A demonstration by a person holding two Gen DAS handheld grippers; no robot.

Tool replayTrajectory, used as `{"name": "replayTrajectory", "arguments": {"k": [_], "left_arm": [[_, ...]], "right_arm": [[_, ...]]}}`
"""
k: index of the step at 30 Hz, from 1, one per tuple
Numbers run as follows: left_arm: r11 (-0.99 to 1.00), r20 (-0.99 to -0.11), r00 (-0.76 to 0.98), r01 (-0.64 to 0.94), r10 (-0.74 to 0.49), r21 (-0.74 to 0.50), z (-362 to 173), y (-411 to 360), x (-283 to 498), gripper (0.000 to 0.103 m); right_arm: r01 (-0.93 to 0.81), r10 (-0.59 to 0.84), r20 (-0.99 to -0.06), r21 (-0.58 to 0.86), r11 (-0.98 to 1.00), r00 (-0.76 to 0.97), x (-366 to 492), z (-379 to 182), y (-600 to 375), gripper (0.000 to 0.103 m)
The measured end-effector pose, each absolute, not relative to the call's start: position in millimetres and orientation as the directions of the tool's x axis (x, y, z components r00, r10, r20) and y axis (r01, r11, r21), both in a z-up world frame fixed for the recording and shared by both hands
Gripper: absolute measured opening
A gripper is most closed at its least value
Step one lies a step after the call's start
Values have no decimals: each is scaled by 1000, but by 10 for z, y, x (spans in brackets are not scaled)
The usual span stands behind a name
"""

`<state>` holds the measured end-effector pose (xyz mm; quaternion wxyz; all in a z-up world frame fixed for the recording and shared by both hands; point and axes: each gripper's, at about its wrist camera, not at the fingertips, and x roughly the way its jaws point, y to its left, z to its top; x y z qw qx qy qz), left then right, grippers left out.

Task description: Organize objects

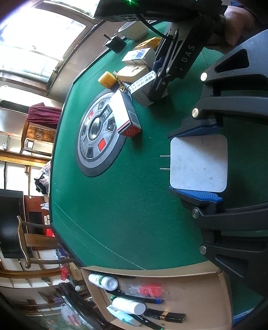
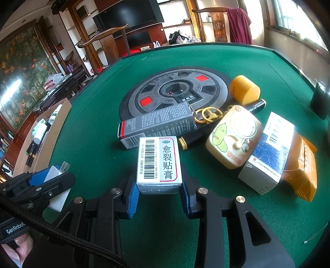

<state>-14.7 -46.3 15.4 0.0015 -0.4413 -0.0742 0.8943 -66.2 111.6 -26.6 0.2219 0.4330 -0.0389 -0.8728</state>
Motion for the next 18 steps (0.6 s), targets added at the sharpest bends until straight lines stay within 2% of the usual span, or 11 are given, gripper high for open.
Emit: {"name": "replayTrajectory", "arguments": {"k": [11,18], "left_arm": [[-988,-775,-628,59,74,-142,141,-542,-91,39],[-985,-796,-600,75,80,-156,-22,-586,-140,39]], "right_arm": [[356,-413,-742,247,-901,-529,-664,-263,1108,31],[356,-409,-742,243,-902,-530,-665,-266,1111,31]]}}
